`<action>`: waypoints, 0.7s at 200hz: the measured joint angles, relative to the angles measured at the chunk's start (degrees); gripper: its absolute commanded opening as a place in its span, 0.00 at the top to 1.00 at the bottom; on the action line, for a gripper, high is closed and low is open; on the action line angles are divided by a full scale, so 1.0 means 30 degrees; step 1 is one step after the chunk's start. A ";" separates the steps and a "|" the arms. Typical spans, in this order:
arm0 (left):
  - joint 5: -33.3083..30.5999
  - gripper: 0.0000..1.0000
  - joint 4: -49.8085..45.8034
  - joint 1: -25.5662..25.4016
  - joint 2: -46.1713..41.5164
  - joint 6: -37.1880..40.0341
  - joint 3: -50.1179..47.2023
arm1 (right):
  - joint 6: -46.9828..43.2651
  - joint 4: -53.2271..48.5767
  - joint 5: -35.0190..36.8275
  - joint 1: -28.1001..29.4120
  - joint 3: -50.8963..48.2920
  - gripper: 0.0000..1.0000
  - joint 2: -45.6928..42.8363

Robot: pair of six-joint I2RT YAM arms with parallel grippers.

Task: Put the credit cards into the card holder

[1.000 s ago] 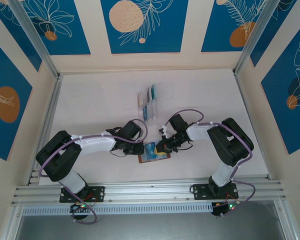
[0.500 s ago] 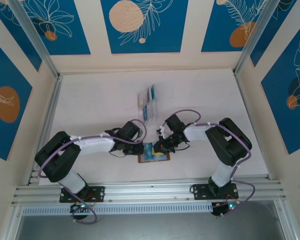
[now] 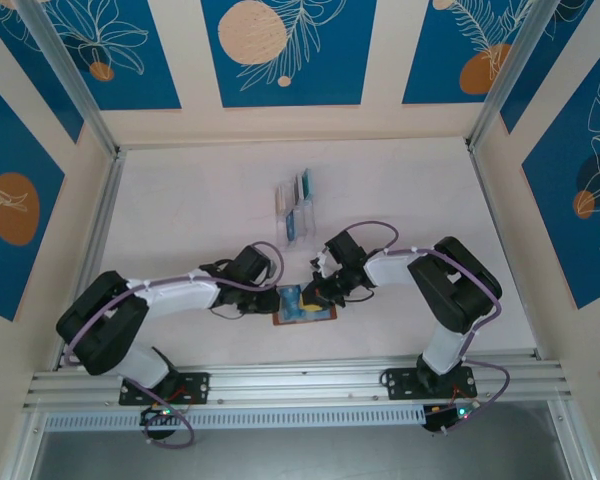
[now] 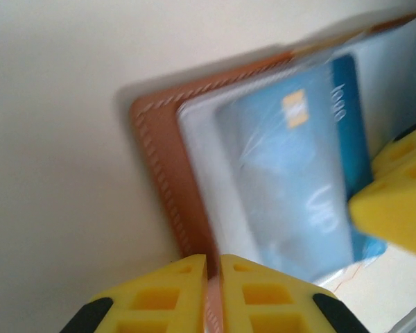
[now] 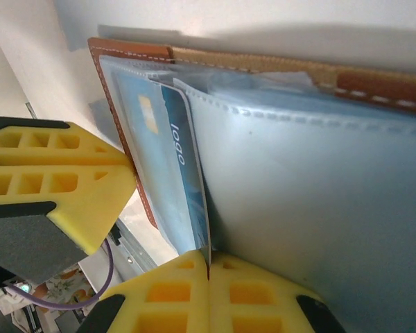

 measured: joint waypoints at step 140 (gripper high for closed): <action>0.0867 0.99 -0.0466 0.0087 0.0860 -0.0197 0.0000 | -0.0364 -0.1326 0.0831 0.0787 0.1209 0.93 0.0408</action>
